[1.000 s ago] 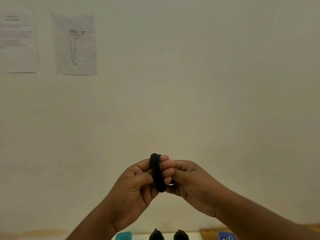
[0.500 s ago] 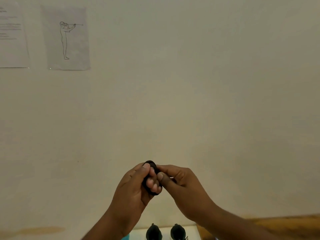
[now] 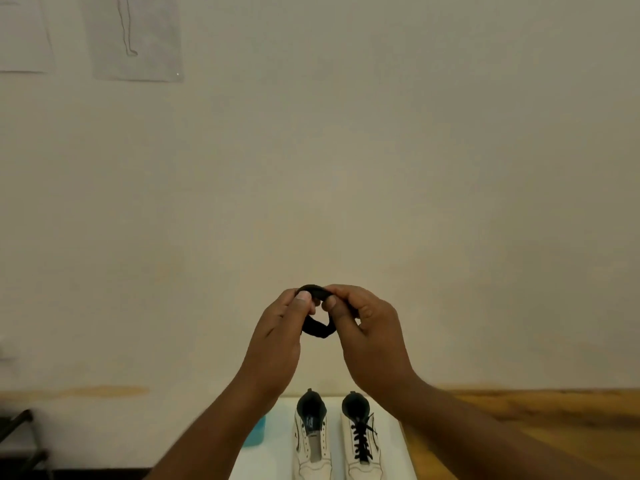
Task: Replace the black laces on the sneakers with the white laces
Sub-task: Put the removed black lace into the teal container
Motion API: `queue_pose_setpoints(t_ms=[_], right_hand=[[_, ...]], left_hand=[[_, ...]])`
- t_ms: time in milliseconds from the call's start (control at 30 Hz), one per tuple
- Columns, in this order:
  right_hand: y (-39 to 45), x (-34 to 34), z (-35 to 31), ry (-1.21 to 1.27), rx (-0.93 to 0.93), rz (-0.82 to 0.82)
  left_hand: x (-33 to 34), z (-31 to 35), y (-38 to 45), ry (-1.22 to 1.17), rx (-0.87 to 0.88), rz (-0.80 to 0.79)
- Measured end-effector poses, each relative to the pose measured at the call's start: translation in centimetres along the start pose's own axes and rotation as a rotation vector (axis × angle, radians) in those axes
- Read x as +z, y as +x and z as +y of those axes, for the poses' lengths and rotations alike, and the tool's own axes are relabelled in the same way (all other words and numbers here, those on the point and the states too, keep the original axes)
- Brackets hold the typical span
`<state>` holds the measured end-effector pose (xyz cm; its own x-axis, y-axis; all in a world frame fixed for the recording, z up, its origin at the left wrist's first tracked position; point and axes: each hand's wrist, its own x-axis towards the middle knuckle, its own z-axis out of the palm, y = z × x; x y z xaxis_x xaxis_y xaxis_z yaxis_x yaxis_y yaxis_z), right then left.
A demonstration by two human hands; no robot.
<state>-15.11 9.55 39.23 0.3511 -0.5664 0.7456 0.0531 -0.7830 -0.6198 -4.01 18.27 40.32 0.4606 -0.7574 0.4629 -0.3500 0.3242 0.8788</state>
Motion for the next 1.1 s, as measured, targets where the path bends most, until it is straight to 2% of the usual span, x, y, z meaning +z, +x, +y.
queue_pose_setpoints(t_ms=[100, 233, 367, 467, 600, 733, 833, 967, 1100], right_hand=[[-0.5, 1.7, 1.9, 0.062, 0.186, -0.055], [-2.2, 6.0, 6.1, 0.088, 0.428, -0.127], [-4.6, 12.3, 11.4, 0.078, 0.687, -0.186], [-5.7, 16.9, 15.6, 0.065, 0.869, -0.195], [-6.0, 23.1, 21.1, -0.03, 1.017, -0.233], [-5.6, 28.4, 27.7, -0.186, 1.03, -0.344], [-5.8, 31.2, 32.0, -0.353, 0.998, -0.502], [-5.6, 34.2, 34.8, -0.617, 0.889, -0.74], [-5.9, 36.4, 36.2, -0.765, 0.718, -0.871]], left_hand=[[-0.6, -2.8, 0.1, -0.006, -0.148, -0.014], [-2.1, -9.6, -0.2, 0.0, -0.388, 0.059], [-4.7, -16.4, -0.9, -0.125, -0.608, 0.246], [-6.3, -21.0, -1.1, -0.203, -0.699, 0.357], [-8.2, -28.1, -0.3, -0.268, -0.825, 0.465], [-9.8, -35.3, 2.9, -0.296, -0.886, 0.56], [-9.8, -39.8, 4.7, -0.269, -0.916, 0.57], [-9.0, -44.9, 5.4, -0.255, -0.994, 0.543], [-8.6, -48.8, 5.4, -0.173, -1.036, 0.5]])
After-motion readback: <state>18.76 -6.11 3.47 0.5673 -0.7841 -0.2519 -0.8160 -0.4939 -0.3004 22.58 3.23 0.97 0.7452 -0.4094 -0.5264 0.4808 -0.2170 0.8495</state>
